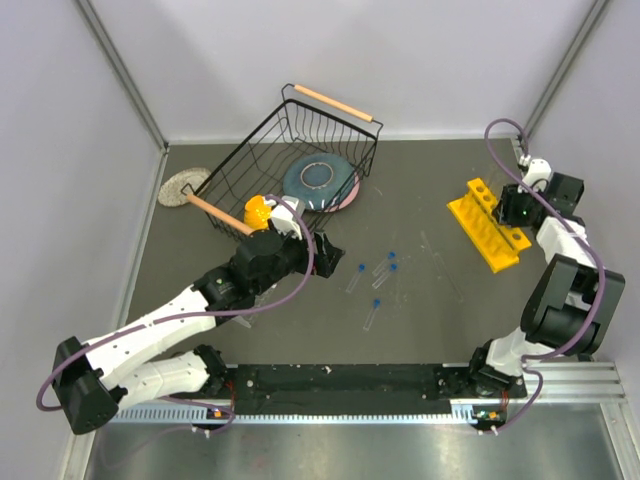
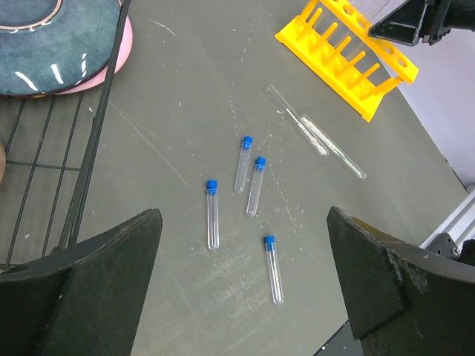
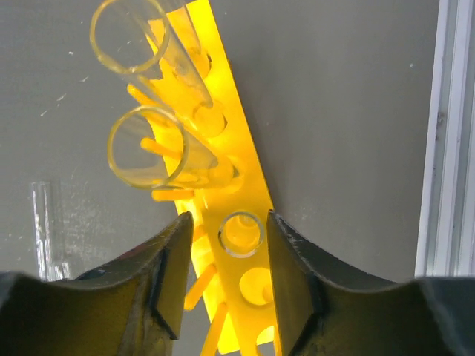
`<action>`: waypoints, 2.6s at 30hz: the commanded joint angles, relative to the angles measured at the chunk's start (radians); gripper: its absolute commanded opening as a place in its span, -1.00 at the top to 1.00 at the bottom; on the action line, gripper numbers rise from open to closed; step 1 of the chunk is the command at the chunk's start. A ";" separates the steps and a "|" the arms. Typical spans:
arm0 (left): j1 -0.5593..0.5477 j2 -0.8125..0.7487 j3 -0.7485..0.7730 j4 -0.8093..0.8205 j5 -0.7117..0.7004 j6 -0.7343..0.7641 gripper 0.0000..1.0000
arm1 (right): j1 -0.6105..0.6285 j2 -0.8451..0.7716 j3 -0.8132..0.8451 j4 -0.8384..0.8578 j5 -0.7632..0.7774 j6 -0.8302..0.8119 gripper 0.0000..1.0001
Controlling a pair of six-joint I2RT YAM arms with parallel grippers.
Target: Organize the chemistry lab equipment
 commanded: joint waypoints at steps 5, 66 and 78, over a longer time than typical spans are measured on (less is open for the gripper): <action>0.004 -0.052 0.013 0.032 -0.003 -0.001 -0.98 | -0.053 -0.196 0.050 -0.148 0.007 -0.022 -0.22; 0.085 0.157 -0.012 0.360 0.524 -0.428 -0.98 | 0.393 -0.256 0.023 -0.573 0.003 -0.333 0.78; 0.088 0.504 0.287 0.313 0.750 -0.707 -0.97 | 0.707 -0.491 0.044 -0.749 -0.191 -0.535 0.76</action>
